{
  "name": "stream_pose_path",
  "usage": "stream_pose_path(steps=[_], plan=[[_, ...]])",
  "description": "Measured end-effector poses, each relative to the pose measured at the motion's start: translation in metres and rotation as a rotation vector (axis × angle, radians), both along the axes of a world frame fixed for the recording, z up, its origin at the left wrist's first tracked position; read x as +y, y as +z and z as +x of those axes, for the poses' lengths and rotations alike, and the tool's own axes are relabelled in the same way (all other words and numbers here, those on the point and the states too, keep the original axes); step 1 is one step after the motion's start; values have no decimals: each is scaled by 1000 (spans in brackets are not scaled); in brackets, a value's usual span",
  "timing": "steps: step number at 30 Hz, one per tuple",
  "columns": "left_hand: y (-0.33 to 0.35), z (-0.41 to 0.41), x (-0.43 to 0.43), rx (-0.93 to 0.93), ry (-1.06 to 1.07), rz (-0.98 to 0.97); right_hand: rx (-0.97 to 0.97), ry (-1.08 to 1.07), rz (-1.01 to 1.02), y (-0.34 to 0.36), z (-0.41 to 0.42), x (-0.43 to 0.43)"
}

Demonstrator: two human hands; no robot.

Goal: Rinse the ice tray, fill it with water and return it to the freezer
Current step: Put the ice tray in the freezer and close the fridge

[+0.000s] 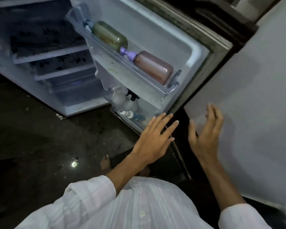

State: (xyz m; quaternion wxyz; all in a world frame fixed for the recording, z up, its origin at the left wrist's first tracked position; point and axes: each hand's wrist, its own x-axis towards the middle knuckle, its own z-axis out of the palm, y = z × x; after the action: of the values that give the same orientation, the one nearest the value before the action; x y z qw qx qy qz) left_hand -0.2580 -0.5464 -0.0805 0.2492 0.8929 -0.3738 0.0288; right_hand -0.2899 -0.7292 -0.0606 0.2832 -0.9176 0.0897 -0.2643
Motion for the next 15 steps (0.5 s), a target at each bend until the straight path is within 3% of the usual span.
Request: stream_pose_path(steps=[7, 15], plan=[[9, 5, -18, -28, -16, -30, 201, 45, 312, 10, 53, -14], [2, -3, -29, -26, 74, -67, 233, 97, 560, 5, 49, -14]])
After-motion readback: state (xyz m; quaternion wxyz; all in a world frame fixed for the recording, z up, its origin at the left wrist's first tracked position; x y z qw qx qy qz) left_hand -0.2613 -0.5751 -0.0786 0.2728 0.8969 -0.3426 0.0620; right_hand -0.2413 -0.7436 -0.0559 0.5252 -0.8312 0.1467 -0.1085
